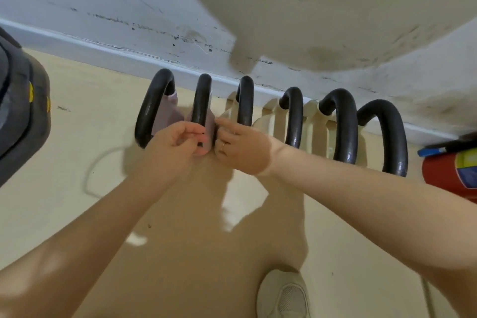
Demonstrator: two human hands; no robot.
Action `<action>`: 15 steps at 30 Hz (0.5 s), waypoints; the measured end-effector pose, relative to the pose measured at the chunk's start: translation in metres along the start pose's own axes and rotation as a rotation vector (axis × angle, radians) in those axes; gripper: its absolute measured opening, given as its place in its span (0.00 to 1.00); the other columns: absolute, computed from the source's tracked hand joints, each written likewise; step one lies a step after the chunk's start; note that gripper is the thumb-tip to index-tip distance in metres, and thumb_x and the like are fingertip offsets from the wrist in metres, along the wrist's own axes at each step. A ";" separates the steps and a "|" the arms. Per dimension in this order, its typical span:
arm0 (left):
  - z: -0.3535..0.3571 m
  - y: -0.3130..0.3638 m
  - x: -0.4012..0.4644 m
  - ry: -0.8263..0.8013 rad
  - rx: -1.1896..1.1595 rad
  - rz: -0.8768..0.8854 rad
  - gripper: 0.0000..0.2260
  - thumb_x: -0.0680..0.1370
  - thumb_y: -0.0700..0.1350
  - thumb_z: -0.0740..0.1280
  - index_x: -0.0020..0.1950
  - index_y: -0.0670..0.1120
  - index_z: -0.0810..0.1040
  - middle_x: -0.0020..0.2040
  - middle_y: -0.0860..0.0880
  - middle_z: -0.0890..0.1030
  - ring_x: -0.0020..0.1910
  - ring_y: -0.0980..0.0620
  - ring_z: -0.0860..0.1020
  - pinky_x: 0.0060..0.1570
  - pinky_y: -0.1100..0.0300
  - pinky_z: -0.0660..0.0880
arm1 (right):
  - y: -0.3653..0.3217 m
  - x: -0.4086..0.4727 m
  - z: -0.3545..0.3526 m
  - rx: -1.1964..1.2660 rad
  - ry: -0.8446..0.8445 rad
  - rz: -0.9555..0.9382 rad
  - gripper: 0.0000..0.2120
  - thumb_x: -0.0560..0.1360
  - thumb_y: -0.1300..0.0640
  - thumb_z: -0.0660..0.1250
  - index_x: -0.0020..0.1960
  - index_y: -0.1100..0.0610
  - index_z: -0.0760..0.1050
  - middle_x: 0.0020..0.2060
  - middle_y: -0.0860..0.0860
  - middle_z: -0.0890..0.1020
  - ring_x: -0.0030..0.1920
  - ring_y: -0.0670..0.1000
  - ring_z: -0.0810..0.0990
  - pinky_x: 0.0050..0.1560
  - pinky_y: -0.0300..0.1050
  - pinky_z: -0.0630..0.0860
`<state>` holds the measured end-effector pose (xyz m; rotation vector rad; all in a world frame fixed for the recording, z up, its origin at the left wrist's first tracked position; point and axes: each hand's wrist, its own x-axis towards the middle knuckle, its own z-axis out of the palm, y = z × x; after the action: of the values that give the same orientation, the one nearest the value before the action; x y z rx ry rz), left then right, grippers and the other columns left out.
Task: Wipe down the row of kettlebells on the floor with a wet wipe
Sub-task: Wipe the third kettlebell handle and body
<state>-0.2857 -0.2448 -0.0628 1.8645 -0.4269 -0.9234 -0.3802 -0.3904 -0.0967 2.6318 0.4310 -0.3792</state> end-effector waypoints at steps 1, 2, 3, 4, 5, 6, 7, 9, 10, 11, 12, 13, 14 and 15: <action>0.000 -0.001 0.000 0.000 0.012 0.006 0.11 0.77 0.36 0.60 0.49 0.49 0.78 0.43 0.52 0.82 0.44 0.49 0.80 0.53 0.55 0.75 | 0.007 -0.001 -0.002 0.016 0.070 0.023 0.15 0.74 0.55 0.56 0.39 0.53 0.81 0.36 0.47 0.83 0.47 0.54 0.81 0.69 0.53 0.68; 0.000 -0.001 0.000 -0.011 0.020 0.016 0.11 0.77 0.36 0.60 0.46 0.51 0.78 0.43 0.50 0.82 0.45 0.47 0.81 0.53 0.54 0.75 | 0.015 -0.003 -0.001 0.061 0.172 0.076 0.18 0.76 0.54 0.52 0.38 0.55 0.79 0.36 0.49 0.82 0.48 0.56 0.80 0.70 0.54 0.65; 0.002 -0.002 0.000 -0.027 0.034 0.029 0.13 0.76 0.36 0.61 0.44 0.53 0.77 0.42 0.50 0.82 0.46 0.46 0.81 0.53 0.55 0.76 | 0.021 -0.006 0.000 0.149 0.222 0.170 0.19 0.77 0.52 0.51 0.39 0.57 0.78 0.38 0.52 0.81 0.51 0.58 0.79 0.71 0.55 0.61; 0.004 -0.005 0.000 -0.047 0.058 0.038 0.13 0.76 0.36 0.62 0.42 0.55 0.77 0.42 0.52 0.82 0.46 0.48 0.81 0.53 0.57 0.76 | 0.022 -0.010 0.004 0.221 0.284 0.213 0.19 0.77 0.50 0.52 0.42 0.58 0.78 0.42 0.54 0.82 0.55 0.60 0.78 0.72 0.56 0.59; 0.007 -0.009 0.002 -0.061 0.093 0.040 0.13 0.75 0.37 0.63 0.41 0.56 0.76 0.41 0.54 0.81 0.46 0.50 0.80 0.54 0.58 0.75 | 0.022 -0.014 0.010 0.265 0.321 0.199 0.19 0.78 0.49 0.53 0.45 0.59 0.78 0.47 0.56 0.82 0.60 0.60 0.76 0.72 0.55 0.60; 0.012 -0.012 0.004 -0.067 0.122 0.037 0.11 0.75 0.39 0.65 0.42 0.57 0.76 0.42 0.56 0.81 0.46 0.53 0.80 0.54 0.58 0.75 | 0.022 -0.017 0.014 0.330 0.308 0.187 0.18 0.78 0.49 0.53 0.49 0.59 0.77 0.53 0.57 0.81 0.64 0.60 0.73 0.72 0.55 0.61; 0.016 -0.014 0.006 -0.065 0.135 0.034 0.08 0.75 0.41 0.65 0.43 0.56 0.77 0.43 0.56 0.81 0.46 0.54 0.79 0.54 0.59 0.75 | 0.024 -0.019 0.015 0.433 0.280 0.224 0.19 0.79 0.49 0.53 0.55 0.59 0.76 0.59 0.57 0.78 0.68 0.59 0.69 0.72 0.55 0.61; 0.026 -0.014 0.009 -0.065 0.137 0.020 0.06 0.76 0.44 0.64 0.50 0.52 0.78 0.47 0.52 0.82 0.47 0.55 0.78 0.52 0.62 0.74 | 0.030 -0.014 0.018 0.690 0.292 0.468 0.21 0.80 0.49 0.53 0.66 0.59 0.70 0.70 0.56 0.69 0.74 0.57 0.61 0.72 0.54 0.59; 0.032 -0.012 0.011 -0.073 0.148 0.012 0.08 0.77 0.44 0.63 0.53 0.51 0.78 0.48 0.52 0.82 0.47 0.55 0.78 0.50 0.65 0.73 | 0.033 -0.011 0.020 0.824 0.312 0.604 0.22 0.80 0.50 0.52 0.69 0.59 0.66 0.72 0.57 0.67 0.74 0.57 0.60 0.73 0.54 0.60; 0.036 -0.011 0.012 -0.088 0.165 0.009 0.10 0.77 0.43 0.62 0.56 0.50 0.78 0.49 0.52 0.82 0.48 0.55 0.78 0.49 0.66 0.72 | 0.036 -0.007 0.019 0.978 0.342 0.719 0.22 0.80 0.50 0.51 0.70 0.60 0.63 0.70 0.58 0.68 0.71 0.58 0.64 0.70 0.54 0.64; 0.041 -0.010 0.013 -0.109 0.174 0.011 0.11 0.77 0.43 0.61 0.57 0.50 0.78 0.50 0.52 0.82 0.49 0.55 0.79 0.49 0.65 0.72 | 0.035 -0.003 0.016 1.183 0.383 0.805 0.21 0.81 0.50 0.50 0.69 0.60 0.63 0.65 0.59 0.73 0.64 0.57 0.71 0.63 0.50 0.71; 0.046 -0.009 0.014 -0.132 0.187 0.014 0.11 0.77 0.43 0.61 0.57 0.50 0.78 0.50 0.51 0.83 0.49 0.54 0.79 0.50 0.63 0.73 | 0.031 0.000 0.011 1.425 0.405 0.869 0.19 0.81 0.49 0.50 0.67 0.59 0.63 0.57 0.58 0.77 0.55 0.54 0.76 0.54 0.45 0.75; 0.049 -0.008 0.014 -0.158 0.217 0.029 0.10 0.76 0.43 0.62 0.55 0.50 0.79 0.49 0.50 0.83 0.48 0.53 0.79 0.50 0.60 0.74 | 0.022 0.003 0.006 1.638 0.413 0.908 0.18 0.81 0.49 0.50 0.65 0.59 0.64 0.49 0.55 0.79 0.47 0.51 0.78 0.48 0.42 0.75; 0.052 -0.008 0.016 -0.179 0.259 0.052 0.08 0.76 0.43 0.62 0.52 0.49 0.79 0.46 0.49 0.84 0.45 0.52 0.79 0.47 0.59 0.74 | 0.014 0.006 0.006 1.763 0.407 0.951 0.16 0.81 0.50 0.51 0.63 0.60 0.64 0.43 0.53 0.78 0.43 0.49 0.77 0.45 0.43 0.75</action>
<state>-0.3155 -0.2834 -0.0887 1.9983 -0.7302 -1.0441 -0.3708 -0.4032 -0.0984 3.8816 -1.8744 0.3312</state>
